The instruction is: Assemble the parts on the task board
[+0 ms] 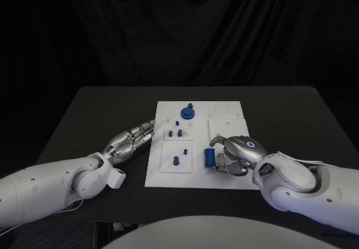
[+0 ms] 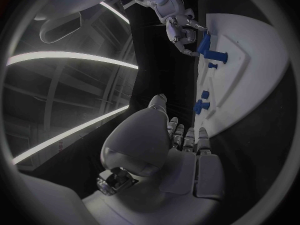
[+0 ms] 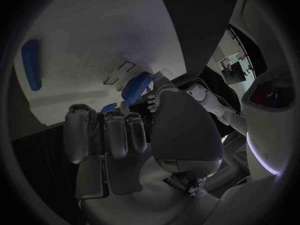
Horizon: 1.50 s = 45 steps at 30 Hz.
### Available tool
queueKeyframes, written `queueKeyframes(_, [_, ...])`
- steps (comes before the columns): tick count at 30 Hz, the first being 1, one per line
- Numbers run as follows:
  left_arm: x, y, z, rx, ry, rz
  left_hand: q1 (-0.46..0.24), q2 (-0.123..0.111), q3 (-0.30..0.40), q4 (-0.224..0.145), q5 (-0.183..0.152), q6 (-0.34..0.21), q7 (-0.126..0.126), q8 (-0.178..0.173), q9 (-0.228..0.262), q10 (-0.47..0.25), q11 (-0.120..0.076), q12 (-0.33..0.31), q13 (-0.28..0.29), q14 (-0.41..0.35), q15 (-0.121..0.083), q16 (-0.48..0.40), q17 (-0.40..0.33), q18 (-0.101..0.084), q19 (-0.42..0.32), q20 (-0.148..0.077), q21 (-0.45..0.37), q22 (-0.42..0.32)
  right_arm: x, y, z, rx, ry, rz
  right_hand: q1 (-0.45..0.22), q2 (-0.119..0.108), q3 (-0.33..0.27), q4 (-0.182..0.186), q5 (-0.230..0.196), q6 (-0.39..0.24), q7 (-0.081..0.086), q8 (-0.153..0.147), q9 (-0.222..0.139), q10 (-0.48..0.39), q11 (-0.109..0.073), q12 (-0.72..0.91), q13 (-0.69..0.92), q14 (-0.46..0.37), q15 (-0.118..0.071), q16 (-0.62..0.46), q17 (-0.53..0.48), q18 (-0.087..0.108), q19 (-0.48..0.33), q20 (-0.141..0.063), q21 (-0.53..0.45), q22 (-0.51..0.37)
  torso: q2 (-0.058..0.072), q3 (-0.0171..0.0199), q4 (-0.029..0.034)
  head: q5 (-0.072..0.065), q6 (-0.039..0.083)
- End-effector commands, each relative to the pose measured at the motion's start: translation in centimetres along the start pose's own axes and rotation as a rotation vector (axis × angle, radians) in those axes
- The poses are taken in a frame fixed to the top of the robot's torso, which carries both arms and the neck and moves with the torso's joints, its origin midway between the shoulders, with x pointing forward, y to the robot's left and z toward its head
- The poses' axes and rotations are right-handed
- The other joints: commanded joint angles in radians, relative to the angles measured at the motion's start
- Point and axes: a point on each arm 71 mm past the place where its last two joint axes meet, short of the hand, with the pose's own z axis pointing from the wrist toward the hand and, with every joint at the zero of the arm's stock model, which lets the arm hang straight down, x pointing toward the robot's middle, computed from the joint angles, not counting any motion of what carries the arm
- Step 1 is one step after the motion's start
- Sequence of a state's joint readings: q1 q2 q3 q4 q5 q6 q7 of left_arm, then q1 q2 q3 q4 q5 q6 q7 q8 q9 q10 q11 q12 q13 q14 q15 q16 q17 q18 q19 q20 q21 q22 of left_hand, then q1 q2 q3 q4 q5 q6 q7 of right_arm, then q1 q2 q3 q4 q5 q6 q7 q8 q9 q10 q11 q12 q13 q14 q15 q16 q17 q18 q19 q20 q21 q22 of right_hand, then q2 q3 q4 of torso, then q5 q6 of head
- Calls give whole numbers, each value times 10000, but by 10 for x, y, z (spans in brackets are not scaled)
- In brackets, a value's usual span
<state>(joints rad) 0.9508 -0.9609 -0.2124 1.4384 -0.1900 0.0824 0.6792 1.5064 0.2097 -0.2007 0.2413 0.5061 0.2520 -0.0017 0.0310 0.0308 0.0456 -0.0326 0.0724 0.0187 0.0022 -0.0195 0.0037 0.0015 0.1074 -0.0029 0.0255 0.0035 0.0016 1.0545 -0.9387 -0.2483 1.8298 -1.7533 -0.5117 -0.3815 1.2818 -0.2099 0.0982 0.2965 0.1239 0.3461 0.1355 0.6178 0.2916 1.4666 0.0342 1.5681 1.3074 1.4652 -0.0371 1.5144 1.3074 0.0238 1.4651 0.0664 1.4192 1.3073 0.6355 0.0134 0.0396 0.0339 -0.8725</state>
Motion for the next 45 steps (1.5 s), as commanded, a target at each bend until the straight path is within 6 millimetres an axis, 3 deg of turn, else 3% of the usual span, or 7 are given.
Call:
queueKeyframes(1, [2, -5, 1, 736, 135, -179, 115, -22, 66, 4, 29, -4, 70, 10, 12, -18, 81, 0, -1, -22, 92, -37, -15, 62, 29, 88, -35, -16, 2, -1, 1, 267, 32, -189, 88, 204, 168, -16, 218, 67, 72, 161, -52, 1042, 69, 27, 2634, 807, 65, -56, 1501, 166, 359, 97, -66, 2091, -17, -3, 4, 1, -2])
queueKeyframes(11, [3, -4, 2, 681, 199, -225, 117, -16, 91, -18, 31, -8, 91, 8, 11, -19, 99, -1, -1, -22, 140, -37, -15, 67, 29, 137, -35, -16, 6, 1, 4, 199, 100, -196, 435, 477, 384, -64, 617, 253, 62, 508, -124, 1042, 80, 27, 2634, 792, 76, -84, 1451, 185, 327, 113, -150, 2068, -21, -11, 15, 23, -2])
queueKeyframes(18, [3, -3, 2, 673, 221, -241, 116, -16, 95, -22, 30, -9, 98, 8, 11, -20, 102, -2, -1, -22, 148, -37, -15, 68, 29, 146, -35, -16, 6, 2, 4, 42, -56, -115, 661, 688, 489, -129, 1148, 641, -8, 1081, -70, 1042, 47, 27, 2634, 798, 52, -70, 1469, 182, 340, 96, -141, 2076, -23, -5, 19, 23, -2])
queueKeyframes(22, [3, -3, 3, 667, 231, -248, 116, -12, 105, -30, 32, -10, 109, 7, 11, -25, 108, -9, -3, -22, 164, -37, -15, 71, 29, 166, -35, -16, 5, 4, 4, -84, -193, -43, 834, 748, 570, -213, 2257, 823, -58, 1460, -28, 1042, 3, 27, 2634, 812, 13, -44, 1511, 167, 371, 59, -88, 2098, -22, -1, 9, 28, -2])
queueKeyframes(29, [3, -3, 3, 664, 245, -259, 116, -12, 105, -30, 32, -10, 109, 7, 11, -25, 108, -9, -3, -22, 164, -37, -15, 71, 29, 166, -35, -16, 2, 6, 1, -256, -447, 101, 776, 795, 686, -139, 3551, 962, -79, 1658, -92, 1042, -18, 27, 2634, 822, -7, -22, 1547, 160, 389, 36, -63, 2108, -26, -6, -4, 85, -2])
queueKeyframes(39, [2, -3, 2, 650, 221, -245, 113, -7, 116, -37, 28, -24, 117, 5, 9, -19, 123, 1, 0, -22, 175, -37, -15, 77, 30, 182, -34, -14, -4, 6, -7, -405, -861, 336, 163, 734, 1433, -84, 6350, 1097, -95, 1399, -541, 1042, -86, 27, 2634, 830, -51, 0, 1578, 154, 408, -20, -39, 2118, -25, 2, 7, 104, -2])
queueKeyframes(45, [2, -2, 2, 642, 218, -243, 110, -5, 120, -38, 24, -21, 121, 5, 9, -18, 134, 3, 0, -22, 176, -37, -15, 80, 31, 188, -33, -12, -5, 5, -10, -343, -743, 313, -88, 663, 1768, -74, 7070, 1018, -101, 1190, -721, 1042, -115, 27, 2634, 830, -87, 3, 1582, 155, 406, -38, -45, 2116, -20, 5, 7, 93, -2])
